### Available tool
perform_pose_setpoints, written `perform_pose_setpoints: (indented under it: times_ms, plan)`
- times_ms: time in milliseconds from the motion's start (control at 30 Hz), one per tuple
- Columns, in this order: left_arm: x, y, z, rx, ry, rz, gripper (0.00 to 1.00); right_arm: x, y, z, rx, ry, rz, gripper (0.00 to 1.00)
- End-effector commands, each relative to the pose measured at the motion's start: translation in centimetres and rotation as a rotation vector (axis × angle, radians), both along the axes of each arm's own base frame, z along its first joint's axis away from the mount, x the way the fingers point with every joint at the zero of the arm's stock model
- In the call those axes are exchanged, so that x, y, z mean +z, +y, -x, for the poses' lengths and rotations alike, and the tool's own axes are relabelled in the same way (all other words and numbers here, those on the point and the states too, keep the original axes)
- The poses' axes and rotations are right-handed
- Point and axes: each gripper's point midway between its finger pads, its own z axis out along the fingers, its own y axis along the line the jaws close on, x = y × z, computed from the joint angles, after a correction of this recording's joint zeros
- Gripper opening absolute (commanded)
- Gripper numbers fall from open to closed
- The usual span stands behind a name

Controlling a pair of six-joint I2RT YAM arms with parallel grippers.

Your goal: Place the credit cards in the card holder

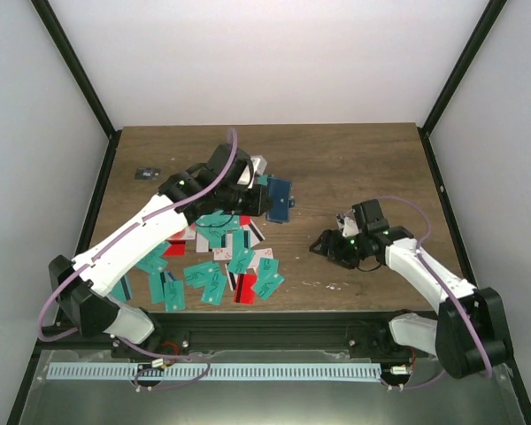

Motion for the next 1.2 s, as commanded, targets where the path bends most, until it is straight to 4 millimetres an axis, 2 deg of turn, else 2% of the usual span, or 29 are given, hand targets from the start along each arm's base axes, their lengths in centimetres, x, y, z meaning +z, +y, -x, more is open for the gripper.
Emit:
perform_pose_setpoints:
  times_ms: [0,233,400,600,967,1167]
  plan:
    - [-1.5,1.3,1.1,-0.005,0.031,-0.046,0.04,5.9,2.6,-1.5,0.115,-0.206,-0.167,0.72]
    - [-2.1,1.1,2.3,-0.01,0.078,0.006,0.04,13.0,4.7,-0.9,0.228,-0.352,-0.335,0.72]
    - [-2.6,0.4,2.8,-0.03,0.101,0.046,0.04,15.6,5.7,-1.4,0.259,-0.408,-0.341,0.69]
    - [-2.4,-0.4,3.0,-0.043,0.108,0.077,0.04,15.8,6.9,-2.1,0.269,-0.403,-0.293,0.61]
    - [-2.1,-1.0,3.2,-0.063,0.114,0.106,0.04,13.5,6.9,-3.2,0.224,-0.352,-0.226,0.38]
    - [-2.4,-1.3,3.4,-0.073,0.117,0.118,0.04,12.4,6.7,-3.7,0.213,-0.332,-0.194,0.19]
